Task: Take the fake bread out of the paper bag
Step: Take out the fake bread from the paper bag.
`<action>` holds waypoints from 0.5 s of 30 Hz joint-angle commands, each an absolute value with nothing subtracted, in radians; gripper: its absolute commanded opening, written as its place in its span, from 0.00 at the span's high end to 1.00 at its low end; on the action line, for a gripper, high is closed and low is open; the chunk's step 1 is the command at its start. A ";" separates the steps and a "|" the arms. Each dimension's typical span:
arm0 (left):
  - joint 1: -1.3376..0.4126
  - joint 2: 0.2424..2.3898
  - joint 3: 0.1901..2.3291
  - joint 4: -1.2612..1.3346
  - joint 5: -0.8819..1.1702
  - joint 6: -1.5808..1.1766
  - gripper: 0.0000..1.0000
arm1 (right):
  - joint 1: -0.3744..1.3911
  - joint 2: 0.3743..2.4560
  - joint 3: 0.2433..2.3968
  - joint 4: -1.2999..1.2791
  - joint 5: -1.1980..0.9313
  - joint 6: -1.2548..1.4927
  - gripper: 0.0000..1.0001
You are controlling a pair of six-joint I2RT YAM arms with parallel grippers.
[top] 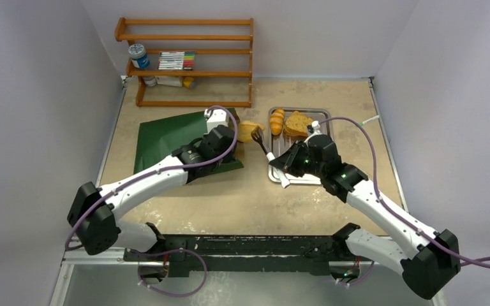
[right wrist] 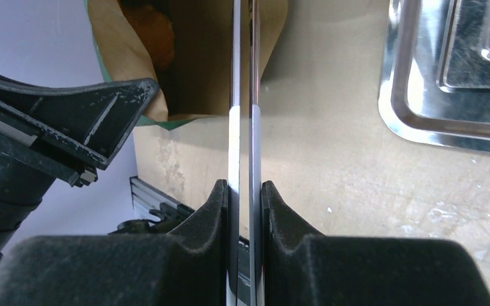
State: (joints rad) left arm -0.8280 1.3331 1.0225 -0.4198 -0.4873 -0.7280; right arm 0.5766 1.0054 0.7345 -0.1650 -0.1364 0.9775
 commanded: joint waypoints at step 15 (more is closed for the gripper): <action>-0.850 1.489 1.169 -0.273 -0.344 -0.641 1.00 | 0.572 0.742 0.779 -0.412 0.099 1.112 1.00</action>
